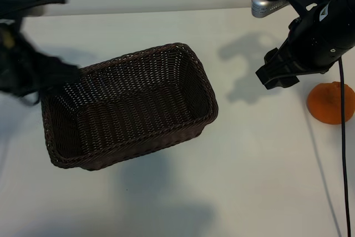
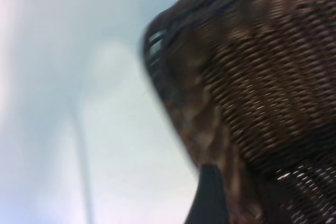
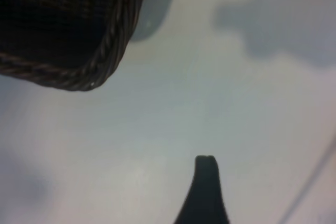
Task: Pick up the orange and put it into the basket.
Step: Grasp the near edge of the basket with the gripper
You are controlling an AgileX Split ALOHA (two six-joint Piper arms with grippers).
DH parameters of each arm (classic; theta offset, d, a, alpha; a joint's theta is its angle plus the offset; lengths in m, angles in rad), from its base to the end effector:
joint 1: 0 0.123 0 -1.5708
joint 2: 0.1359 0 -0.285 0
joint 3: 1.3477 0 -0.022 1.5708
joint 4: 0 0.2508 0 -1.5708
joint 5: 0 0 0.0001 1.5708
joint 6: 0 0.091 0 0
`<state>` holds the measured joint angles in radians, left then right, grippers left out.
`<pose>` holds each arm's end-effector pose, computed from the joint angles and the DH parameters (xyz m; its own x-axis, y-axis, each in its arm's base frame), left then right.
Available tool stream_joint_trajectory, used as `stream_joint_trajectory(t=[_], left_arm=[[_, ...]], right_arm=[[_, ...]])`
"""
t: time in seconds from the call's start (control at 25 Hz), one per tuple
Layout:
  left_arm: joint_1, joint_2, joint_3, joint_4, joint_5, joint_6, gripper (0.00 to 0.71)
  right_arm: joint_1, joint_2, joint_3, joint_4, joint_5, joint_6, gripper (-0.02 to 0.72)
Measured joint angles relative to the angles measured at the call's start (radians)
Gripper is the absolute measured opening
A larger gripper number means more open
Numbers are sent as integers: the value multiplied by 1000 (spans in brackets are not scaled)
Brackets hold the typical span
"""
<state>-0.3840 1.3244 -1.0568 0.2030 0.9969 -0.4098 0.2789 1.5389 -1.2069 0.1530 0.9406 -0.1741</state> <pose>0.2416 -0.0810 0.3004 -0.9057 0.0533 -0.4206 0.0432 0.9985 0.0335 0.2974 0.0968 0.2835 -0.8592 -0.3321 -0.3893 -0.3913 0.9166 0.0817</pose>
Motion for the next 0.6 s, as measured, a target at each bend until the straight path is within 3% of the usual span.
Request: stream_joint_trajectory(t=[0.16, 0.36, 0.6], left_arm=[[0, -109, 130, 70, -23, -173, 586], [6, -84, 225, 96, -113, -287, 586], [115, 33, 230, 49, -227, -284, 586]], right_arm=[[0, 0, 0, 1, -3, 1, 572], [0, 0, 0, 11, -3, 4, 572], [0, 0, 0, 15, -3, 5, 572]])
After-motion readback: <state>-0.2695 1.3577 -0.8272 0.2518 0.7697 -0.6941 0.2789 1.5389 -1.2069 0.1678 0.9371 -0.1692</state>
